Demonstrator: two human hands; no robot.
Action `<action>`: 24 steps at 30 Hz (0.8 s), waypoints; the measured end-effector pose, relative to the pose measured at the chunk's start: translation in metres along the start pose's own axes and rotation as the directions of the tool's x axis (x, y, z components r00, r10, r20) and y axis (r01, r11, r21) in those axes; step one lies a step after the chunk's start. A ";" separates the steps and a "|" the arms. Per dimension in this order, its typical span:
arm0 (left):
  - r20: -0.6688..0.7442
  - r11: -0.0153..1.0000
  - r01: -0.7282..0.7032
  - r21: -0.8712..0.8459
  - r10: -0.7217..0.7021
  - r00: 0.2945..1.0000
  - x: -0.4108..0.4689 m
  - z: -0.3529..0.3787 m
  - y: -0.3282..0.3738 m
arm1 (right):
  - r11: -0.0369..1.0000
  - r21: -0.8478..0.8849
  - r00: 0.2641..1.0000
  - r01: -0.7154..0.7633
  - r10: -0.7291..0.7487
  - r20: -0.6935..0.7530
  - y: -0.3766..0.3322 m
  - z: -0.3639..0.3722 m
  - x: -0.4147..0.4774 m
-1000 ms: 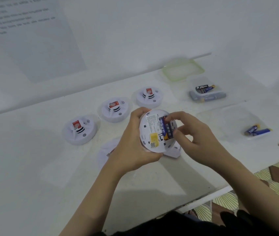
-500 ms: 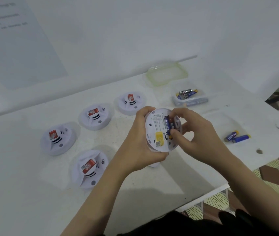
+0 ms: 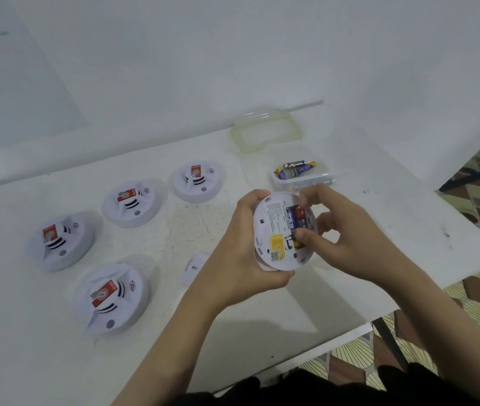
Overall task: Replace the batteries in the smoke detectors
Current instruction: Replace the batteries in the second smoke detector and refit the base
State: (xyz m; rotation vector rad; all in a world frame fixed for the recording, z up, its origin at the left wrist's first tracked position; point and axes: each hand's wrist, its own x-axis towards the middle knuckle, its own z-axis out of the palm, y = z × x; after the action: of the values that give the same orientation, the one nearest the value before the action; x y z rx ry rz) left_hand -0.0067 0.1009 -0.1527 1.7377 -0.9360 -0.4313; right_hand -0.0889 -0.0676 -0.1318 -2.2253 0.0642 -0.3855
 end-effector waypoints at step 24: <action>-0.088 0.998 -0.049 0.029 0.052 0.995 0.047 0.039 0.003 | 0.944 -0.318 0.992 0.091 -0.113 -0.050 0.059 -0.062 -0.020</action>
State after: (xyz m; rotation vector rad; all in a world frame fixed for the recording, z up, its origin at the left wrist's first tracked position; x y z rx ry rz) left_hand -0.0047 0.0400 -0.1573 1.7391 -0.9238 -0.3078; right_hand -0.1207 -0.1479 -0.1460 -2.5387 0.0491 -0.5395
